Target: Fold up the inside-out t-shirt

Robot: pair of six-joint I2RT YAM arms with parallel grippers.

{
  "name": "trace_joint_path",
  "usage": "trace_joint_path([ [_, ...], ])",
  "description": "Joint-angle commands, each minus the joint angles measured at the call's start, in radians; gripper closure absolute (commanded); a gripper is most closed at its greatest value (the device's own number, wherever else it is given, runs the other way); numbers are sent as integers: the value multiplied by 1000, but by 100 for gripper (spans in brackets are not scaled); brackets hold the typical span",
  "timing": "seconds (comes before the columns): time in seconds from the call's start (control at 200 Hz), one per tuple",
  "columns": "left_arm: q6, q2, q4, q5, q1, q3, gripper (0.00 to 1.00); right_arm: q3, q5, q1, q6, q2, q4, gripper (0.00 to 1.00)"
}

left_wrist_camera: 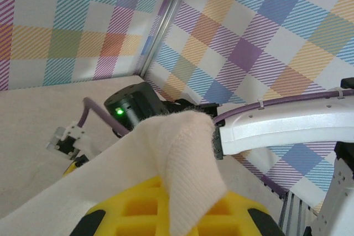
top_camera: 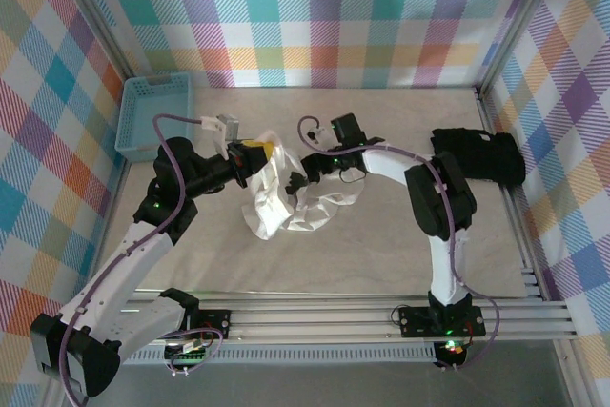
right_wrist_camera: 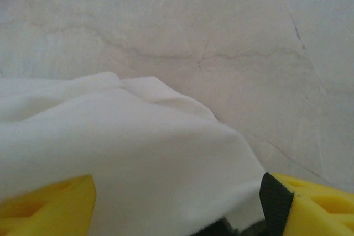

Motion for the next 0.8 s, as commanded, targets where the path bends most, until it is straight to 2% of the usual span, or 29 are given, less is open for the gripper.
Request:
trace_joint_path([
  [0.0,21,-22,8,-17,6,12,100,63,34,23,-71,44,-133,20],
  [0.085,18,-27,0,-35,6,11,100,121,44,29,-54,93,-202,21],
  [0.165,18,-33,-22,-76,6,13,100,154,56,38,-34,125,-249,28],
  [0.345,-9,-71,-134,-288,7,9,100,141,26,47,13,129,-234,72],
  [0.41,-6,-86,-141,-310,6,-12,100,131,58,44,18,106,-214,88],
  [0.48,-3,-97,-138,-312,6,-28,100,108,96,32,28,58,-173,100],
  [0.65,3,-93,-109,-340,7,-24,100,58,105,-58,98,-124,-31,100],
  [0.795,43,-67,-67,-358,7,58,100,-19,89,-141,158,-325,121,100],
])
